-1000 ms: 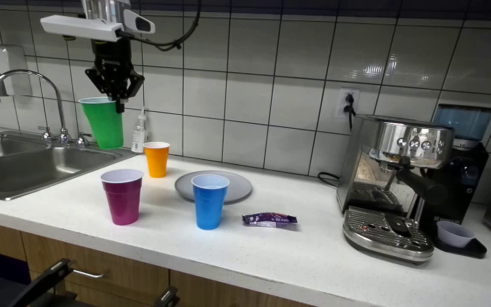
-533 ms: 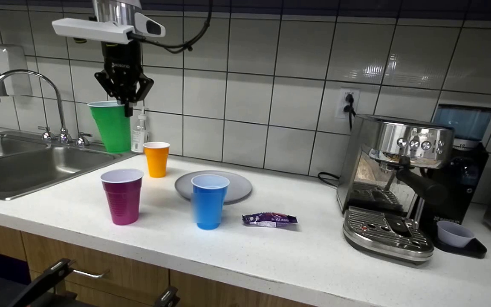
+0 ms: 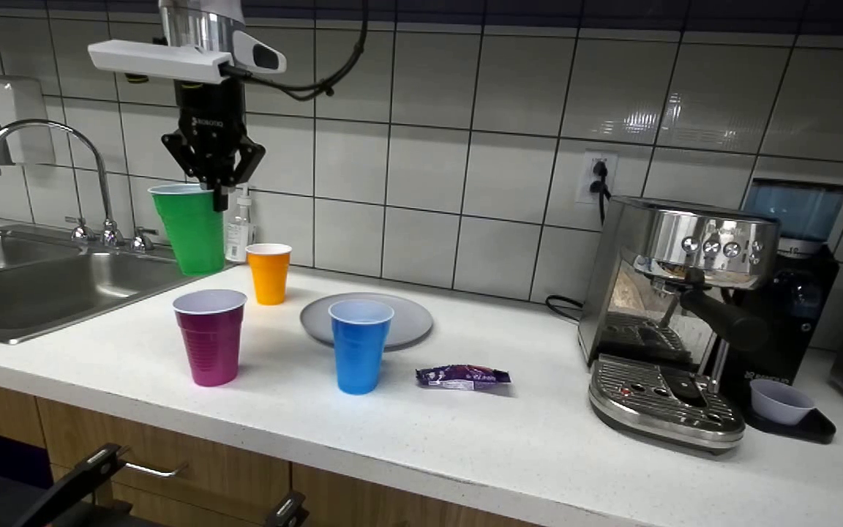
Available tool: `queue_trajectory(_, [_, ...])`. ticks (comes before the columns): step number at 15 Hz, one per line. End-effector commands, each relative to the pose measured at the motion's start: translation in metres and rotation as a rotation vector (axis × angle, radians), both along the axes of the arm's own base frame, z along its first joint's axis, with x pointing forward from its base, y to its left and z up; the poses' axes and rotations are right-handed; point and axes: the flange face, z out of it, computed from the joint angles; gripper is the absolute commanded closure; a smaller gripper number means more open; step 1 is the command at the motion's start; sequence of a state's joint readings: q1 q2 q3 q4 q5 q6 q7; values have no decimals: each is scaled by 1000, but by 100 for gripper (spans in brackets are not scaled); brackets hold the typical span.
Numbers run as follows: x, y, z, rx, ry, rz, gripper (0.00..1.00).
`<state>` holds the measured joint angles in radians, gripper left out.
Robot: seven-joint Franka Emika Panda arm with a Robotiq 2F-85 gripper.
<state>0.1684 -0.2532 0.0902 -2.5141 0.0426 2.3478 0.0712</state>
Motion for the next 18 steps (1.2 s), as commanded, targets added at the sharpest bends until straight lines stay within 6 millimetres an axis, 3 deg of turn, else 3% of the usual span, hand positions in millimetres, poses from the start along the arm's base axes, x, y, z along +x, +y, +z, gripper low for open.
queue_trajectory(1, [-8,-12,9,10,4,27,99])
queue_trajectory(18, [-25,-43,16,8,31,79,99])
